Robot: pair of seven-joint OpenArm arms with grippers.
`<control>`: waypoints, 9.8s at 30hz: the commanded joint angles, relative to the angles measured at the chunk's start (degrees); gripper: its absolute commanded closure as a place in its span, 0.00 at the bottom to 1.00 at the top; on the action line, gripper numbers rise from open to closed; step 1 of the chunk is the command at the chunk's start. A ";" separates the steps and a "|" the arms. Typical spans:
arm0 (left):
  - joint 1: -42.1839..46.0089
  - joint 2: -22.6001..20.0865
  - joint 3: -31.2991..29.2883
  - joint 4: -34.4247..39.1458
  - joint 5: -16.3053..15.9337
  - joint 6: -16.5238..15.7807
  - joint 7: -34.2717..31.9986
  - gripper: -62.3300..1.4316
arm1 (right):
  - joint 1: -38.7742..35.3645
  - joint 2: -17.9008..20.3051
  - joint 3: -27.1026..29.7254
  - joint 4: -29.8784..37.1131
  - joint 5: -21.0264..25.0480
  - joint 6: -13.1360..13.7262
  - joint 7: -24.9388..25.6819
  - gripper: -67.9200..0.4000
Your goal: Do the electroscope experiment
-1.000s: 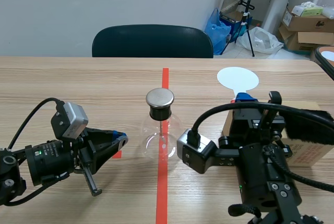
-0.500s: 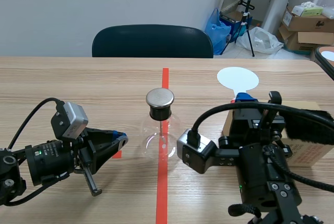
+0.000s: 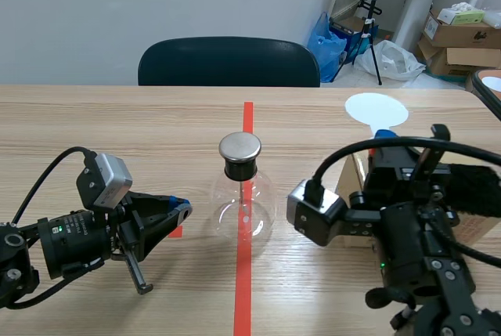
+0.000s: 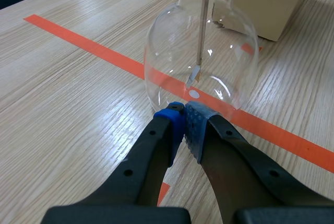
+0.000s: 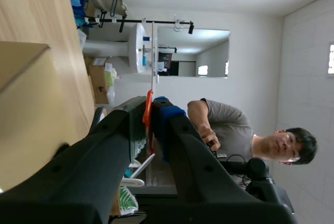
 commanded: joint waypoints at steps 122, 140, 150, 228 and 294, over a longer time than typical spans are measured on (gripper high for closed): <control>61.57 -28.28 -42.42 52.57 -3.80 -10.49 -14.88 0.00 | -5.99 -12.39 31.93 -16.46 8.37 -15.52 48.83 0.00; 61.57 -28.28 -42.42 52.57 -3.80 -10.49 -14.51 0.00 | -5.81 -12.39 31.93 -16.46 8.35 -15.52 48.76 0.00; 61.57 -28.28 -42.42 52.57 -3.80 -10.45 -14.51 0.00 | -5.84 -12.41 31.93 -16.46 8.35 -11.56 47.98 0.00; 61.57 -28.30 -42.42 52.57 -3.80 -9.01 -14.51 0.00 | -5.81 -12.39 31.93 -16.46 7.23 -11.34 47.08 0.00; 61.59 -28.30 -42.42 52.65 -18.08 3.37 -5.03 0.00 | -32.30 -1.64 33.29 10.43 41.44 0.70 51.39 0.00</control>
